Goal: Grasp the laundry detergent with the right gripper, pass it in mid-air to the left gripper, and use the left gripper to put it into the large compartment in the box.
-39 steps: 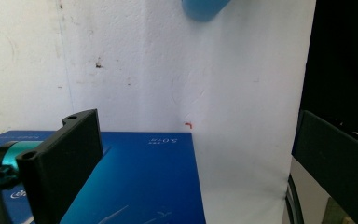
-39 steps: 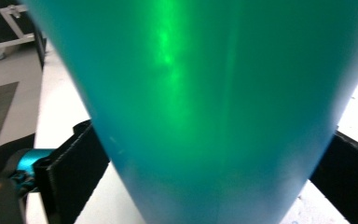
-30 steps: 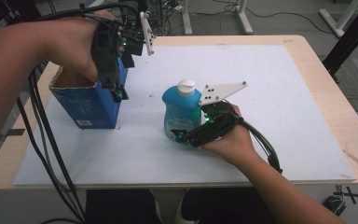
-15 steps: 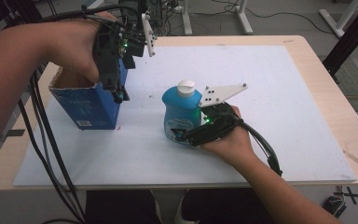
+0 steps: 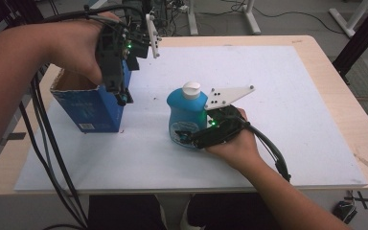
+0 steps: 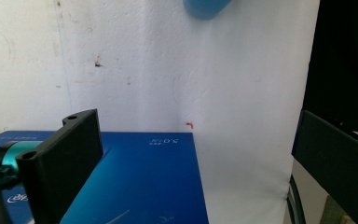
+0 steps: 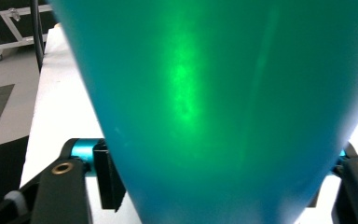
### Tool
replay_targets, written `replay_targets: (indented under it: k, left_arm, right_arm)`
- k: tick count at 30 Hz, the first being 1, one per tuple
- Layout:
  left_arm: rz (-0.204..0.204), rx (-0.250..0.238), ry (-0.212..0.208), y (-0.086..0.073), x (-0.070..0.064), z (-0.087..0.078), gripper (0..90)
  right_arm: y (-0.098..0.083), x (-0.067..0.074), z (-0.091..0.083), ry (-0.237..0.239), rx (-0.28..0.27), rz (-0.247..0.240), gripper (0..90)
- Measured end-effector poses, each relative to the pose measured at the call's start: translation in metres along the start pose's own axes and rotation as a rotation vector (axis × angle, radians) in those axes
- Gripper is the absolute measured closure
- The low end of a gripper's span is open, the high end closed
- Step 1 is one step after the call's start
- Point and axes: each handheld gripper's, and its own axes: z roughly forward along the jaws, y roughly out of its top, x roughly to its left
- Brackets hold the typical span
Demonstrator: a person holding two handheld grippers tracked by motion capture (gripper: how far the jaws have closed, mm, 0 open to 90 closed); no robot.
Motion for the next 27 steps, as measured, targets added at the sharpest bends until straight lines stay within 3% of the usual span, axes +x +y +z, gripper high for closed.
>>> replay_targets:
  k: [12, 27]
  left_arm:
    - [0.003, 0.006, 0.0, 0.0005, 0.0002, 0.0004, 1.7]
    - [0.007, 0.005, -0.003, 0.0043, -0.0021, 0.0016, 1.7]
  right_arm:
    - [-0.0016, 0.0006, 0.0002, -0.012, -0.02, -0.01, 42.2]
    - [-0.0021, 0.0009, -0.0014, -0.007, -0.032, -0.033, 44.9]
